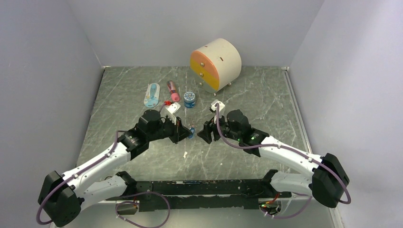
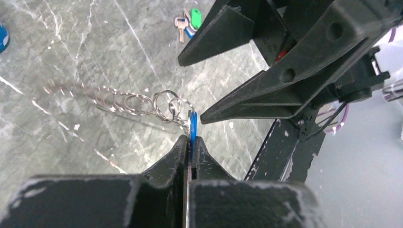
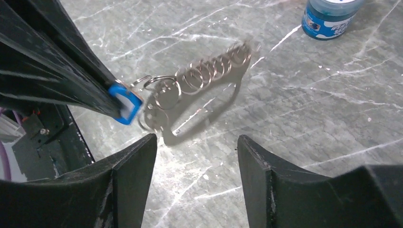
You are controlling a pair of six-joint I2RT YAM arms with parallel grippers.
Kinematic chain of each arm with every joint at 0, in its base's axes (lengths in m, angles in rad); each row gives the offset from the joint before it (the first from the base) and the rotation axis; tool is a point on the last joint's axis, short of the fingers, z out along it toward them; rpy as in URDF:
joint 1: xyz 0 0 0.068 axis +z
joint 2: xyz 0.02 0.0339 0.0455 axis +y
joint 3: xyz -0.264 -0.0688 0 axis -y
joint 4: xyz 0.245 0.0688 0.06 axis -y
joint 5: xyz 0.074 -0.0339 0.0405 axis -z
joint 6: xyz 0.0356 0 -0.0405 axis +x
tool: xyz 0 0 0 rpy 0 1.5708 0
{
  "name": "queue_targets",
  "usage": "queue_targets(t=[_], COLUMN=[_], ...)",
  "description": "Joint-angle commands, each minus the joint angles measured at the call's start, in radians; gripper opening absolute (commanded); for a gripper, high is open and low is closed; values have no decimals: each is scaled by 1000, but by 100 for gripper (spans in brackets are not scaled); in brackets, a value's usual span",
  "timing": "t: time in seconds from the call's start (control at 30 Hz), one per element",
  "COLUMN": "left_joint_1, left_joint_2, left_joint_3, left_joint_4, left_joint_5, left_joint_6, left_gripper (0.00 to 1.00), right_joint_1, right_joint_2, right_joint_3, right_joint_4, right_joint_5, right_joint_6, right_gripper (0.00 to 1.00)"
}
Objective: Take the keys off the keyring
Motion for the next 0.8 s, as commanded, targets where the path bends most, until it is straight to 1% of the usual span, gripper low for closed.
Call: queue_targets(t=[0.0, 0.17, 0.27, 0.4, 0.5, 0.57, 0.7, 0.77], left_joint_1=[-3, 1, 9, 16, 21, 22, 24, 23], left_joint_2=[18, 79, 135, 226, 268, 285, 300, 298], left_joint_3=[121, 229, 306, 418, 477, 500, 515, 510], left_joint_4=[-221, -381, -460, -573, -646, -675, -691, -684], left_joint_5=[35, 39, 56, 95, 118, 139, 189, 203], left_joint_6=[116, 241, 318, 472, 568, 613, 668, 677], left_gripper=[3, 3, 3, 3, 3, 3, 3, 3], right_joint_1=[-17, -23, -24, -25, -26, -25, -26, -26], right_joint_2=[-20, -9, -9, -43, -85, -111, -130, -120], right_joint_3=[-47, -91, -107, -151, -198, -230, -261, -266], right_joint_4=[107, 181, 197, 240, 295, 346, 409, 430], right_joint_5=[-66, -166, -152, -134, -125, -110, -128, -155], right_joint_6=[-40, -58, -63, -73, -85, -92, -117, -165], right_gripper=[67, 68, 68, 68, 72, 75, 80, 83])
